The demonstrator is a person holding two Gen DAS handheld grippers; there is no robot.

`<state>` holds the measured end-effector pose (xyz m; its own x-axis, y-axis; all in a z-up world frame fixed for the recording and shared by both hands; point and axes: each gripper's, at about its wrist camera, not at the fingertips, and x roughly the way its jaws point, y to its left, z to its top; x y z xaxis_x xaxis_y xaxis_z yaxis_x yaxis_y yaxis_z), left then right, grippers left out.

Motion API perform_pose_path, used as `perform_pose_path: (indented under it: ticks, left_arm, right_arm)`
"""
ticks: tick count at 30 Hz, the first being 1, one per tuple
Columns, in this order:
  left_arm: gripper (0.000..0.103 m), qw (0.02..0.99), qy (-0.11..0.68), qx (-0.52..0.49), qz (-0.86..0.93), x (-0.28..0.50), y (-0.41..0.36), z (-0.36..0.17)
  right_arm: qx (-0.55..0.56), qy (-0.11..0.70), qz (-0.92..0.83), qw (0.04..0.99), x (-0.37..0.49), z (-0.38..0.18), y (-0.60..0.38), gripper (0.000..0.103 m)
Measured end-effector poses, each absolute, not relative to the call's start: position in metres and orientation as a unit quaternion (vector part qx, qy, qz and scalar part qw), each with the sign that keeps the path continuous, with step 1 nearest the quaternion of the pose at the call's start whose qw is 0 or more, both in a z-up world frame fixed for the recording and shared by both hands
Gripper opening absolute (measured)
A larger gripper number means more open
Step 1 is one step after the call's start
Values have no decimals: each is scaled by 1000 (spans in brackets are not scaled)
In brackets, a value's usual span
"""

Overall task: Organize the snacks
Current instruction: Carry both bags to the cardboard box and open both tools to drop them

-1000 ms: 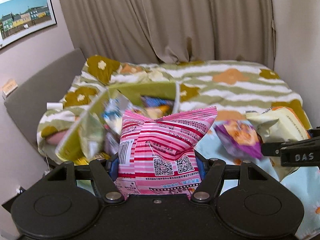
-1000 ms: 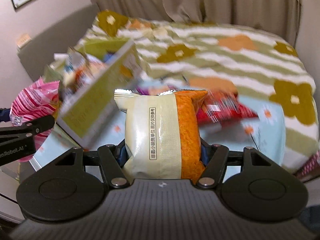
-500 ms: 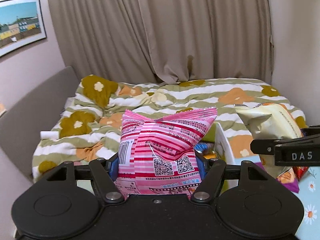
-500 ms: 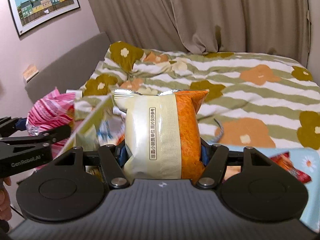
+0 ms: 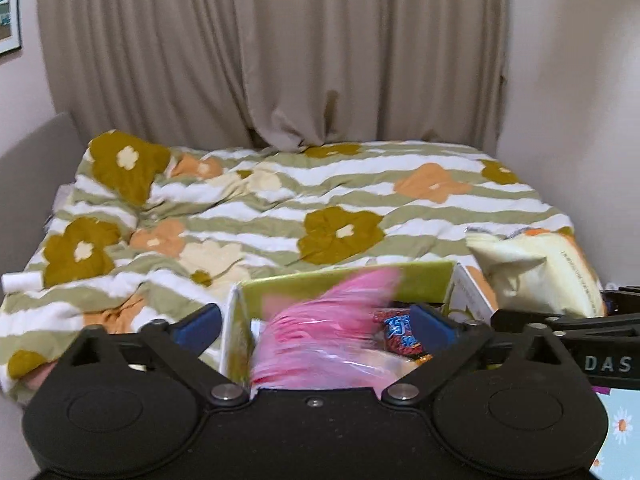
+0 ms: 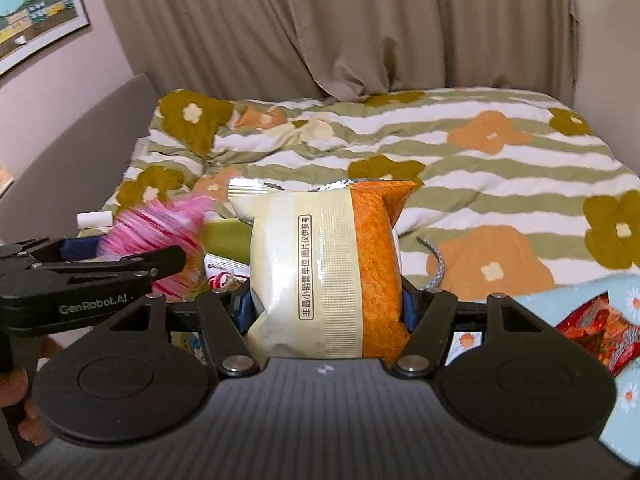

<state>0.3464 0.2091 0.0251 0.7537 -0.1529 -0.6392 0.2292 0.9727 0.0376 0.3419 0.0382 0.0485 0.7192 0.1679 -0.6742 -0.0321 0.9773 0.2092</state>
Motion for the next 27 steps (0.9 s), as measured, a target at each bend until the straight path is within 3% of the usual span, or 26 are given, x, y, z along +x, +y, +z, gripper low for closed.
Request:
perform_pose_path:
  ticks: [17,20,23,27]
  left_arm:
    - [102,926,362,36,-105,324,236,12]
    - [102,926,363,32,-100,324,241,12]
    - [102,924,368,36,-94,319,244,9]
    - [102,921,376,38,-91,312,245,4]
  right_arm:
    - [78,390,52,916,364,39,66,79]
    - [70,390,60,916,374,38,75,82]
    - [72,381,51,920,375,32,78,103]
    - [101,369,51,923,364,28,69,103]
